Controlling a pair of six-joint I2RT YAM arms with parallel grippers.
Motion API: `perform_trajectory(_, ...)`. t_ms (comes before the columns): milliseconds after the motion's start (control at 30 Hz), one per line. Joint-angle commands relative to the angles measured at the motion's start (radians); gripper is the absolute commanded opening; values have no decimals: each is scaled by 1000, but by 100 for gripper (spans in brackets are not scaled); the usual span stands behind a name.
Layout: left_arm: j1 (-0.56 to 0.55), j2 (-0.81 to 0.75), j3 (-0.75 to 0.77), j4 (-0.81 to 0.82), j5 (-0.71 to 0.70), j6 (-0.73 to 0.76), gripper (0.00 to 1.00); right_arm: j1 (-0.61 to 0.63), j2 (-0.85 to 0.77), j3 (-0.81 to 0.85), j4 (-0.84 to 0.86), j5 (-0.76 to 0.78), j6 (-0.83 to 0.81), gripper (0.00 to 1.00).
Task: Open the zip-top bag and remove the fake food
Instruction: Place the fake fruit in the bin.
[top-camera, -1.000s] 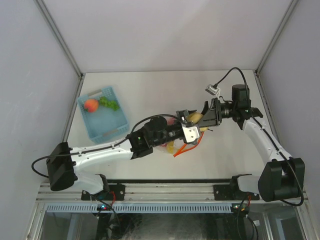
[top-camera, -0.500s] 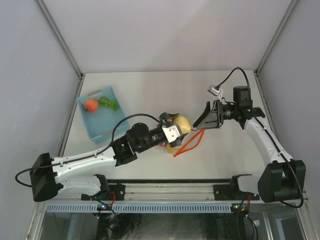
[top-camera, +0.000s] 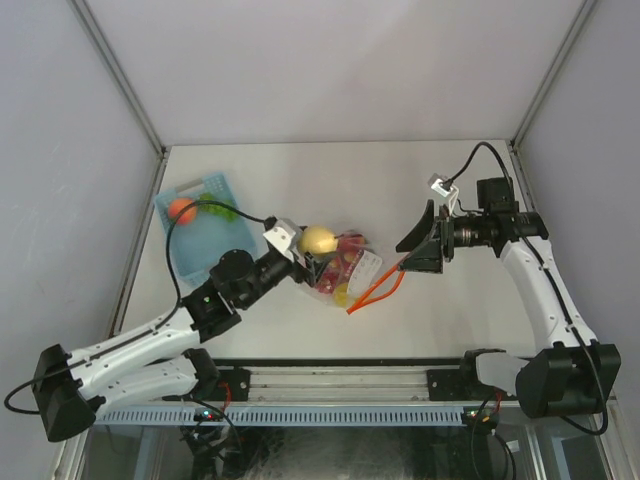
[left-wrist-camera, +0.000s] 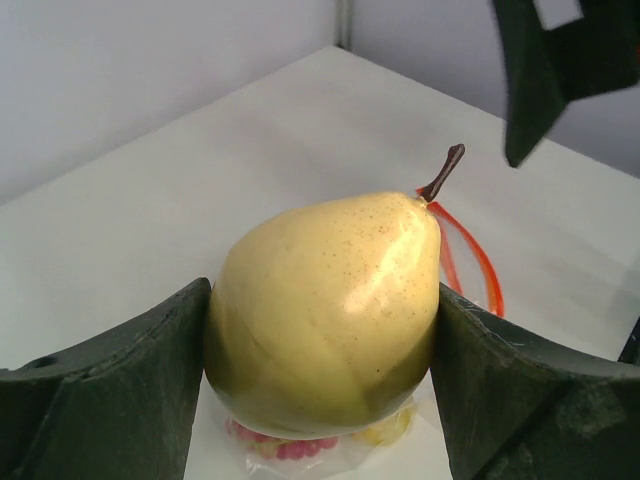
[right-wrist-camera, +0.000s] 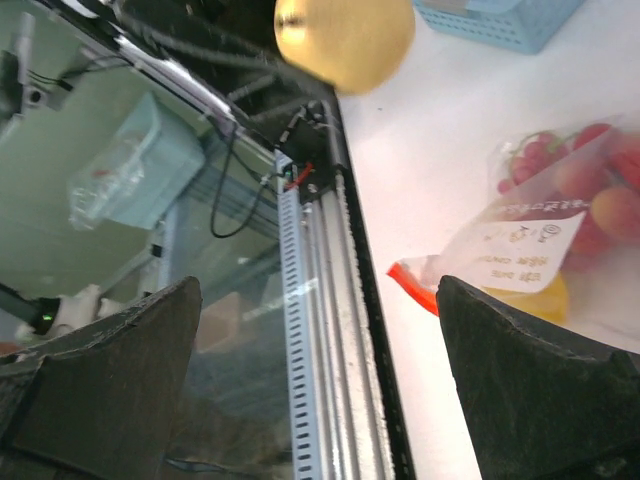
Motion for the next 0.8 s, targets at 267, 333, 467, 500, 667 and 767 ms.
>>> perform_trajectory(267,256,-175,-22,-203,-38,-402,0,-2,-63,73,-143,219,-325,100)
perform_trajectory(333,297,-192,-22,-233,-38,-431,0,-2,-65,73,-143,241,-337,100)
perform_trajectory(467,376,-221,-20,-281,-31,-473,0,-3,-66,72,-148,270,-358,100)
perform_trajectory(500,396,-224,-19,-290,-27,-481,0,-3,-66,72,-147,273,-363,100)
perform_trajectory(667,510,-231,-10,-335,31,-522,0,-3,-62,66,-136,283,-372,100)
perform_trajectory(767,578,-225,6,-373,71,-531,0,-3,-60,60,-124,283,-367,100)
